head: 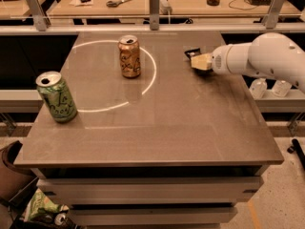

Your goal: Pick rxbar chocolate

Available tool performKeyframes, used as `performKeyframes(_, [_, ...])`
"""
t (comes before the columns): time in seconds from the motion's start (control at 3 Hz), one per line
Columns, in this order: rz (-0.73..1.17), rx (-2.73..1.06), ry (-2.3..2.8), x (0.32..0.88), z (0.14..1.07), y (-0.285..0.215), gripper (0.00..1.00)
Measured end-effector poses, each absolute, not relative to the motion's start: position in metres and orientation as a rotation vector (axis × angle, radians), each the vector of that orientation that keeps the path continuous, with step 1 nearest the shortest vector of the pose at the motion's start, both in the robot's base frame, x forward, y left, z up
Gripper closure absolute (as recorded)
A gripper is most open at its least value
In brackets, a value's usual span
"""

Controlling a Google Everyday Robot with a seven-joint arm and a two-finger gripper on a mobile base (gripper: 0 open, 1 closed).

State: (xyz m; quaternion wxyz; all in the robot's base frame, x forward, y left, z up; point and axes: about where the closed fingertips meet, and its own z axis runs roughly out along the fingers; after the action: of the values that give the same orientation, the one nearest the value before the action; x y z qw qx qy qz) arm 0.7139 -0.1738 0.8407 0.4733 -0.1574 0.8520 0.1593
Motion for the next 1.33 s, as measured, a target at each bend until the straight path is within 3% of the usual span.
performKeyframes(0.67, [0.492, -0.467, 1.942, 0.749, 0.902, -0.206, 1.00])
performKeyframes(1.33, [0.500, -0.551, 1.809, 0.747, 0.975, -0.225, 1.00])
